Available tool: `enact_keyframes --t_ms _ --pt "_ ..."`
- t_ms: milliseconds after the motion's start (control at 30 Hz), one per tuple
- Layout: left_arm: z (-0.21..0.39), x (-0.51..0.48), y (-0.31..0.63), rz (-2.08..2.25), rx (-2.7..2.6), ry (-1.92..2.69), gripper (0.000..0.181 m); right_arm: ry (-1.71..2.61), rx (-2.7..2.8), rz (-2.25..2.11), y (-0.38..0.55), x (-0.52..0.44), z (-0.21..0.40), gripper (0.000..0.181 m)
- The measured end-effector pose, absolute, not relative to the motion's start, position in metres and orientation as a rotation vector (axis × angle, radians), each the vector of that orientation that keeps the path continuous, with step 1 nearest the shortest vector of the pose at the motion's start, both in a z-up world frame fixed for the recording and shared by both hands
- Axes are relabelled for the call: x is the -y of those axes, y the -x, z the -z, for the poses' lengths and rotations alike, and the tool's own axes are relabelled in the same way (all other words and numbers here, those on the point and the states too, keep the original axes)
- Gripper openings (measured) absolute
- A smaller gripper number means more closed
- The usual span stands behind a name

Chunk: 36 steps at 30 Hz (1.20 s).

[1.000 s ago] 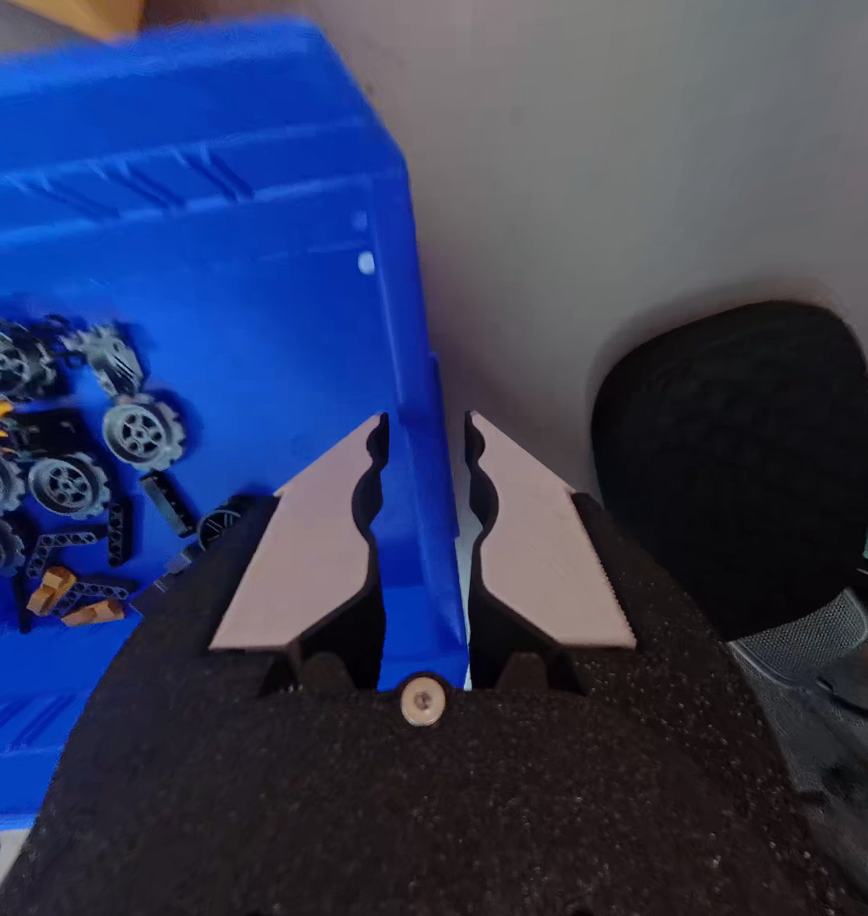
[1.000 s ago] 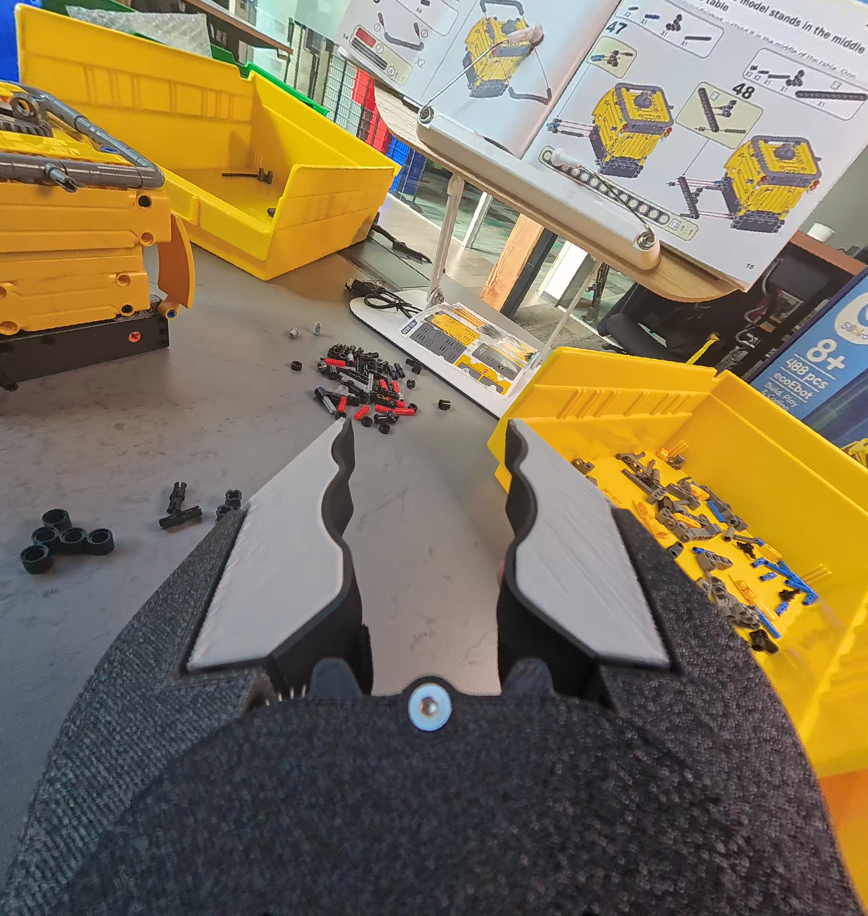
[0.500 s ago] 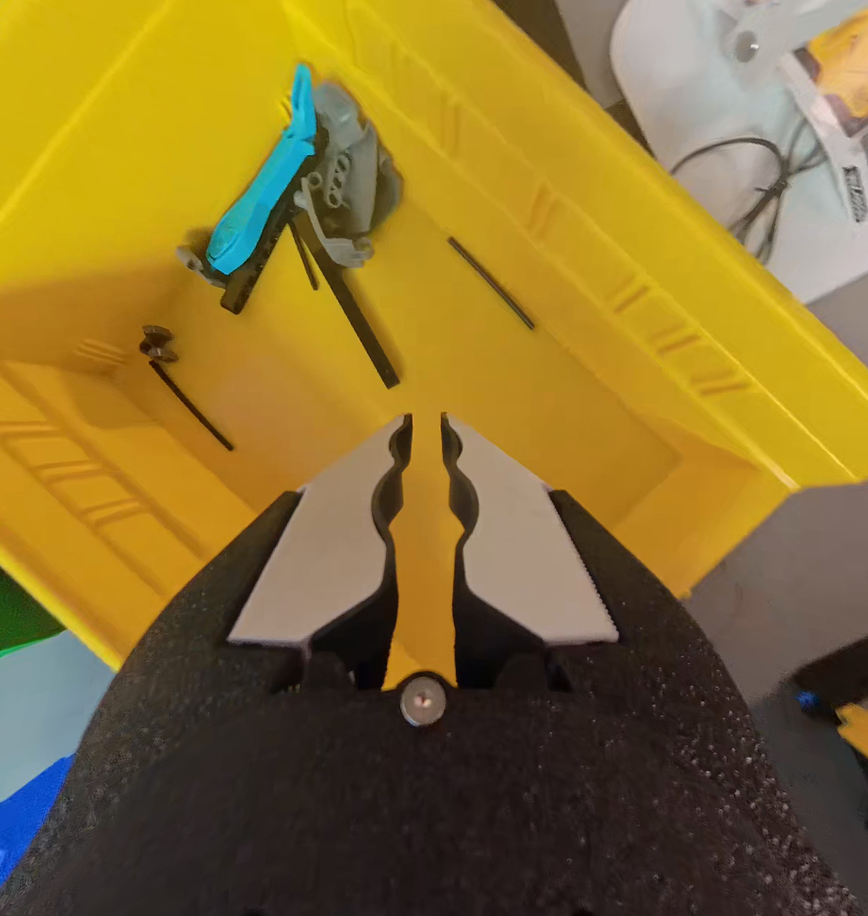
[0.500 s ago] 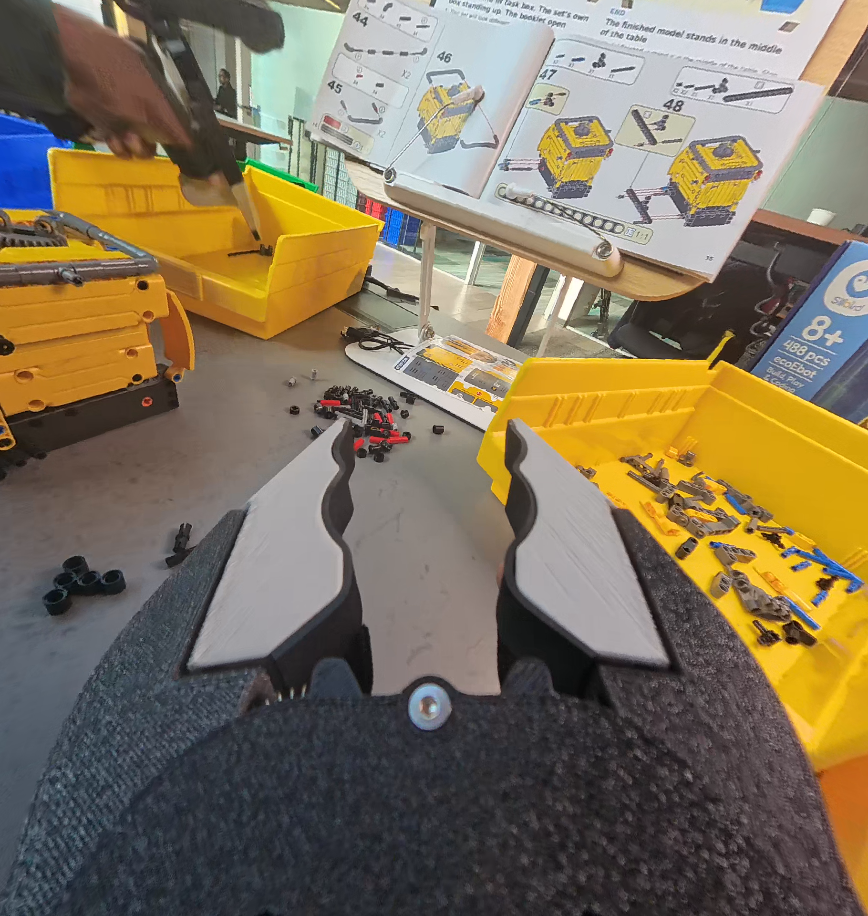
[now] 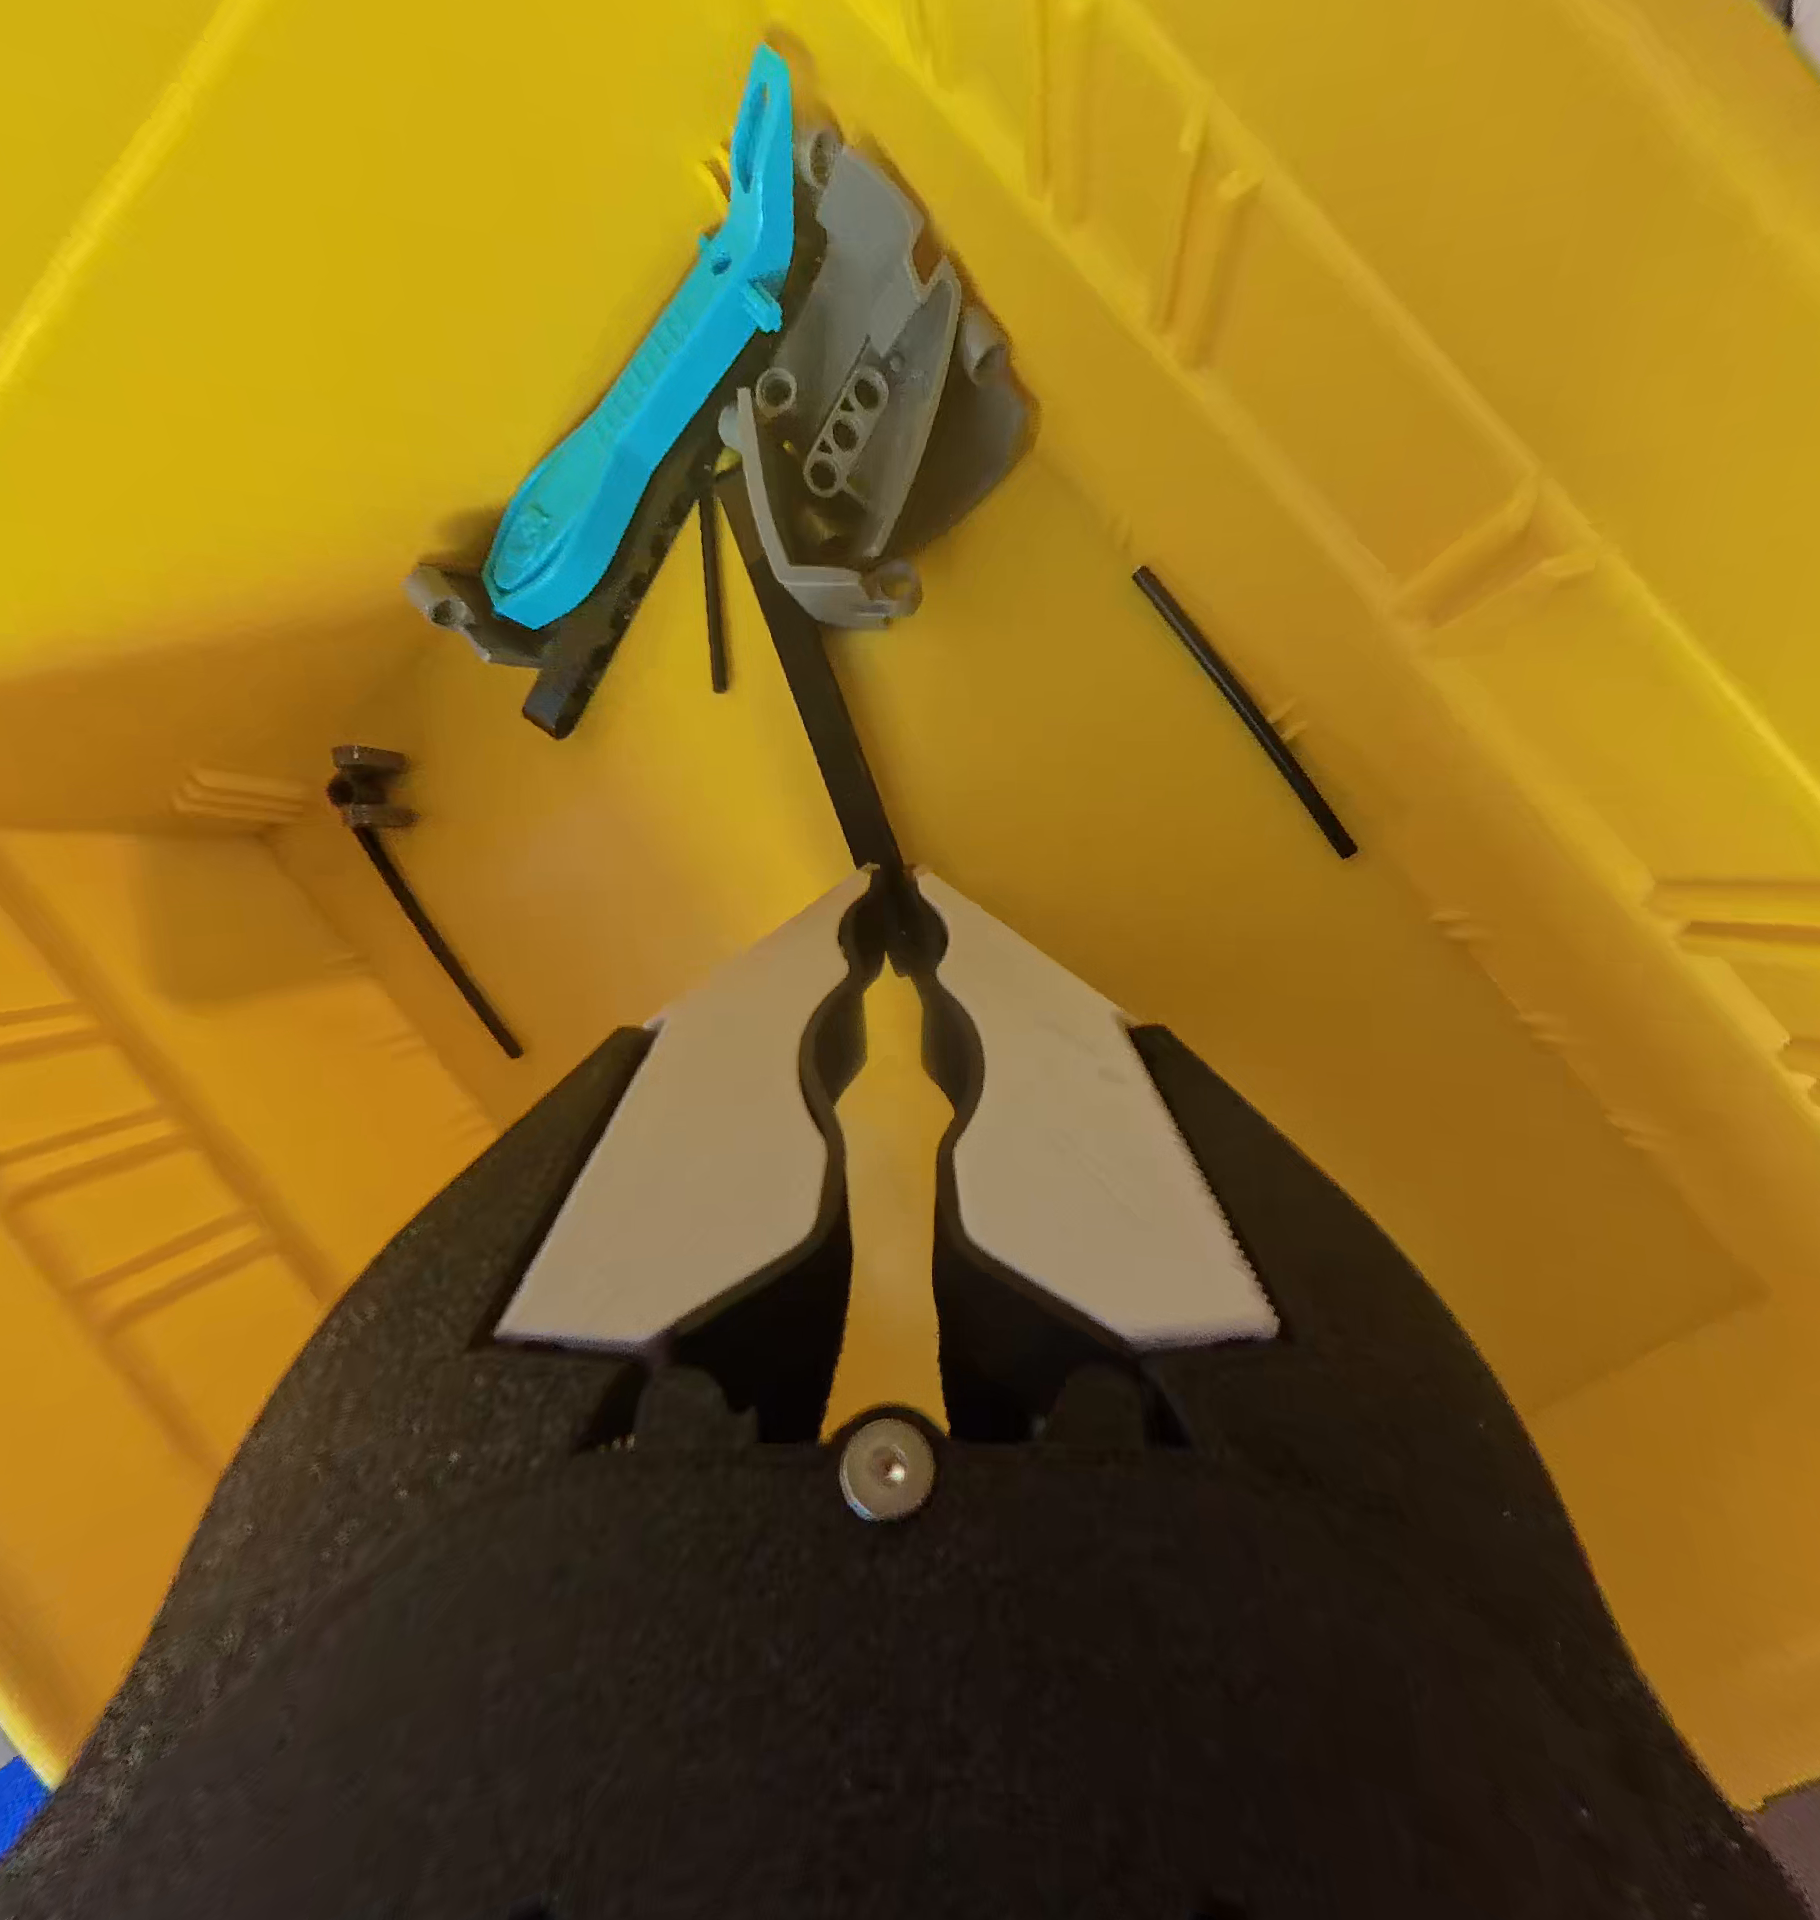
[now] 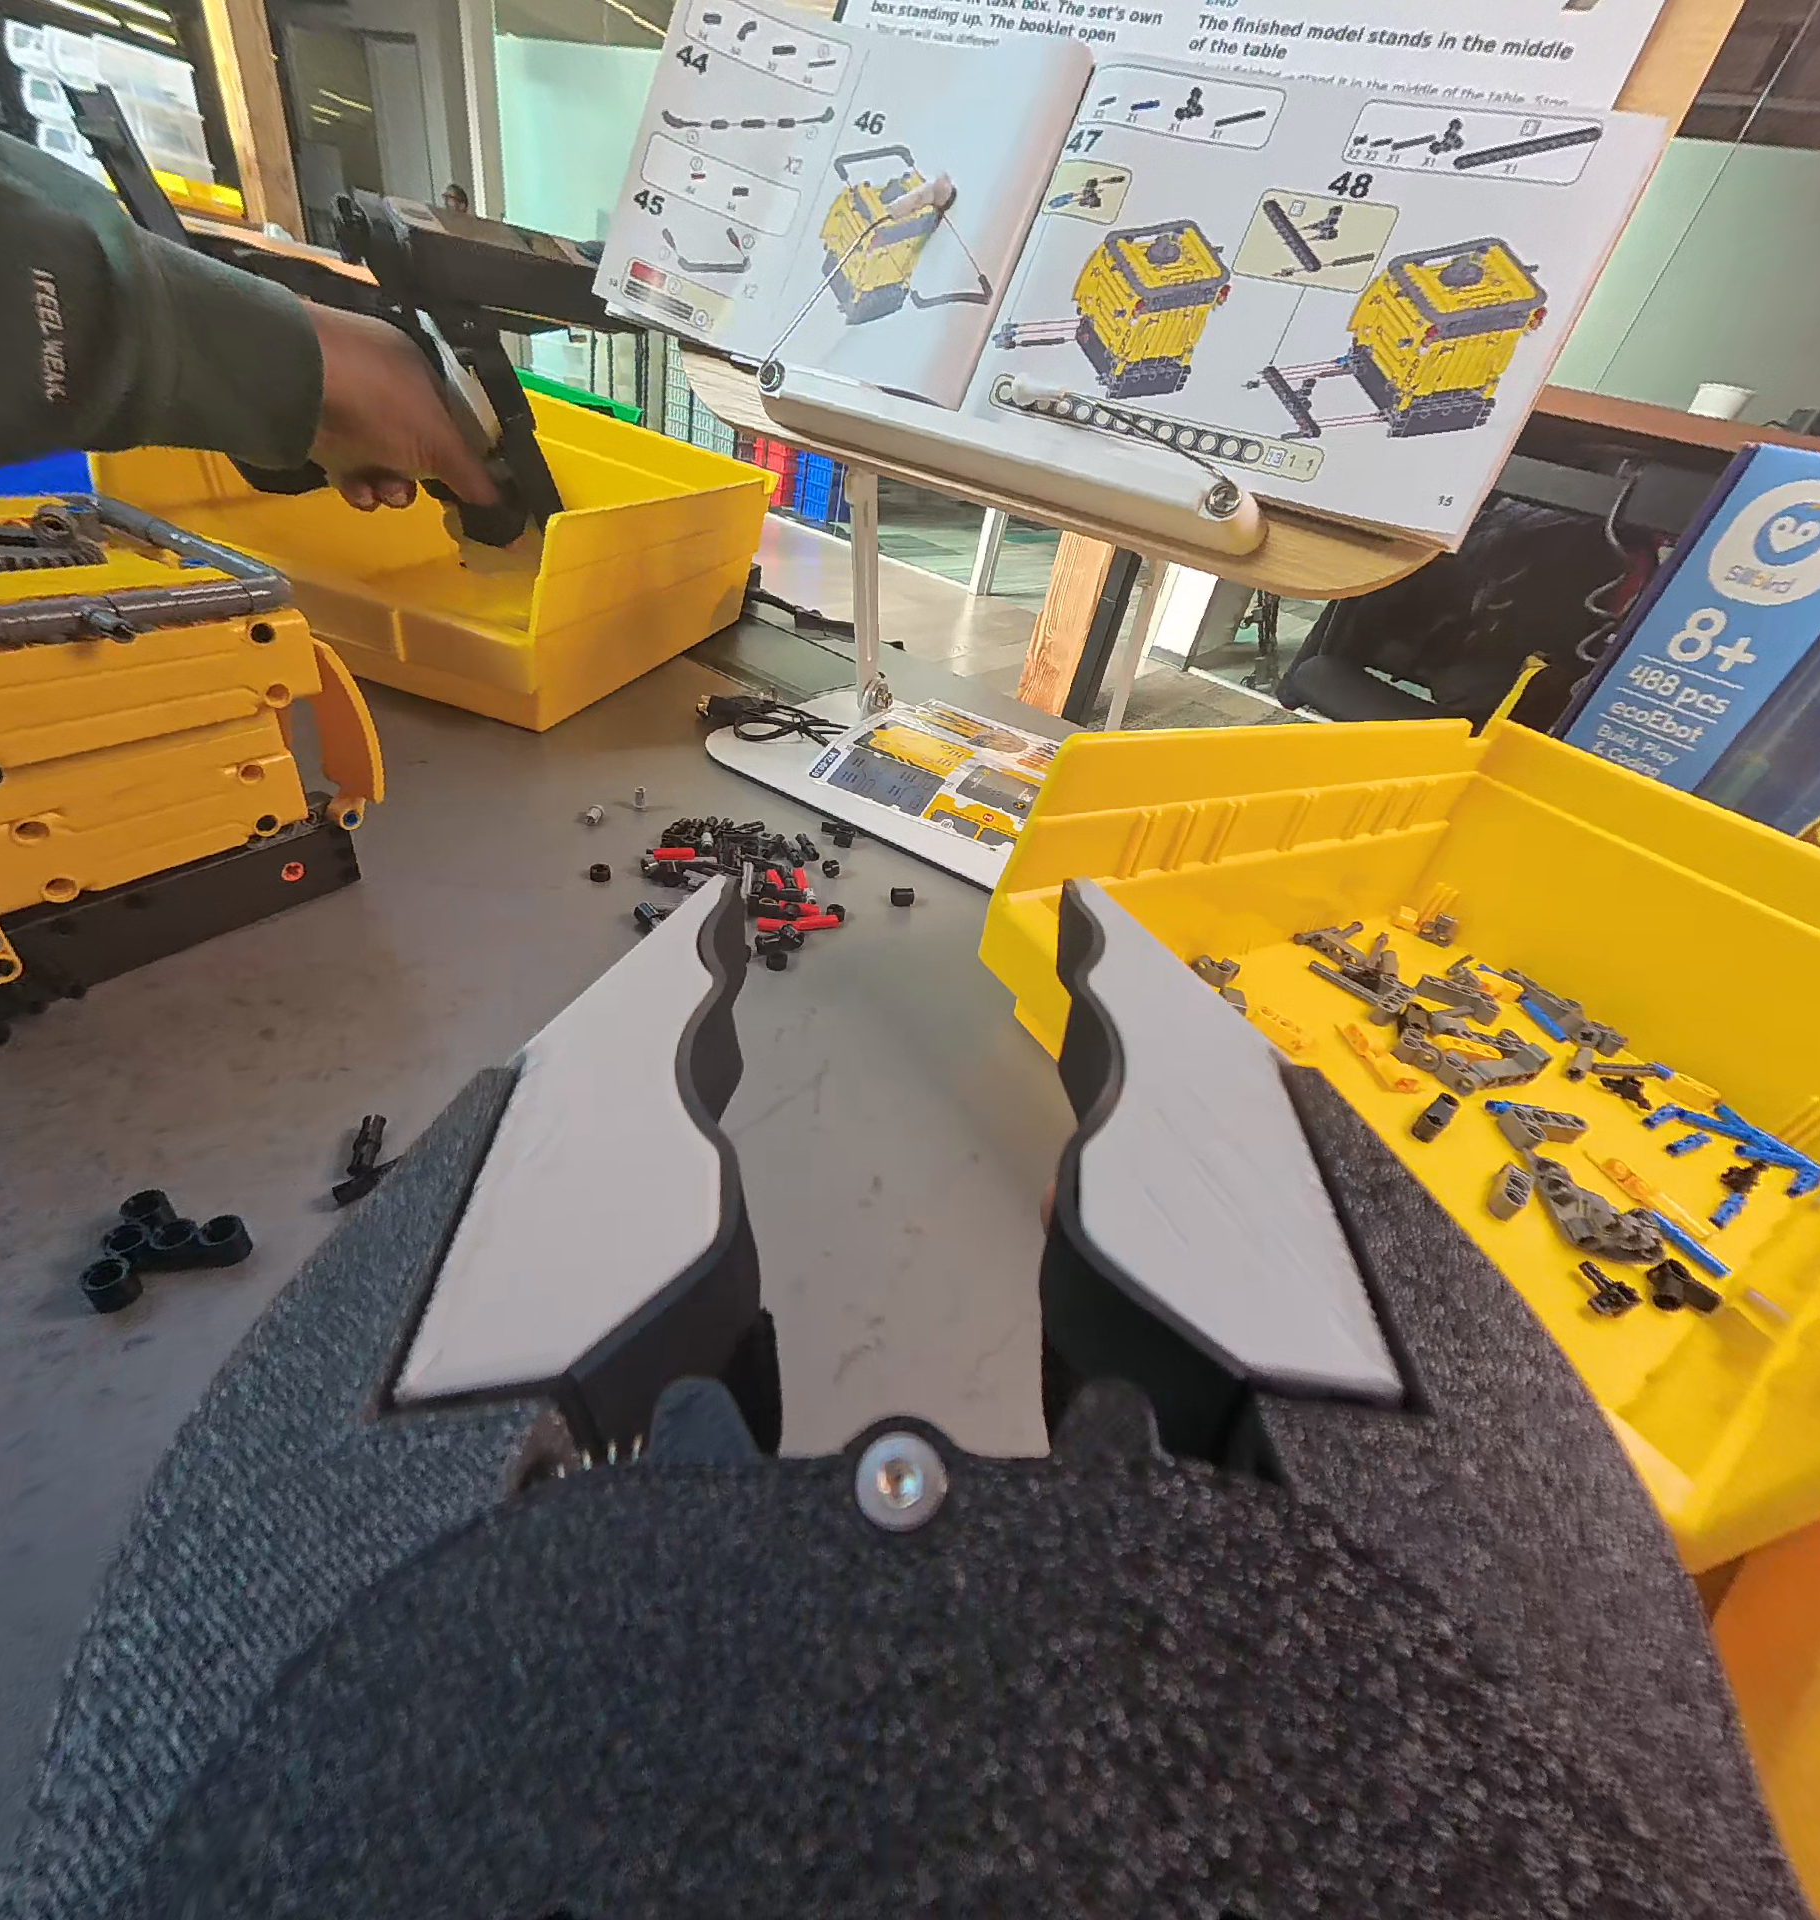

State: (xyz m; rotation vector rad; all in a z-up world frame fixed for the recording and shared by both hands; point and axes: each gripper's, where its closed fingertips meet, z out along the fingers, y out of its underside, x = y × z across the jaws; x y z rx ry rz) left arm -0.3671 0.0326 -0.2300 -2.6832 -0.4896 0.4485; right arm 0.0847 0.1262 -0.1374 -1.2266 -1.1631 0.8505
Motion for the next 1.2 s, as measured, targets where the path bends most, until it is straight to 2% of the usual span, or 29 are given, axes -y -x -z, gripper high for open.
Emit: enact_keyframes --t_ms 533,567,667,800,867,900,1033,1200 --pt "0.188 -0.013 0.364 -0.287 0.58 2.486 0.0 1.22 1.154 -0.853 -0.086 -0.126 0.136 0.059" --pt "0.187 -0.014 0.365 -0.272 0.601 2.467 0.001 1.217 1.155 -0.853 -0.086 -0.126 0.136 0.059" --pt "0.196 -0.014 0.366 -0.229 0.65 2.475 0.024 1.215 1.163 -0.85 -0.085 -0.125 0.136 0.059" --pt "0.221 -0.016 0.367 -0.237 0.667 2.538 0.028 1.216 1.168 -0.853 -0.085 -0.125 0.137 0.059" --pt "0.234 -0.014 0.369 -0.254 0.667 2.587 0.022 1.218 1.164 -0.857 -0.085 -0.125 0.137 0.058" --pt "0.236 -0.015 0.368 -0.238 0.656 2.593 0.008 1.219 1.16 -0.861 -0.085 -0.125 0.136 0.058" --pt "0.218 -0.012 0.361 -0.202 0.591 2.633 0.006 1.224 1.154 -0.869 -0.086 -0.126 0.136 0.059" --pt "0.147 0.001 0.332 -0.095 0.454 2.576 0.006 1.187 1.191 -0.833 -0.084 -0.119 0.137 0.059"
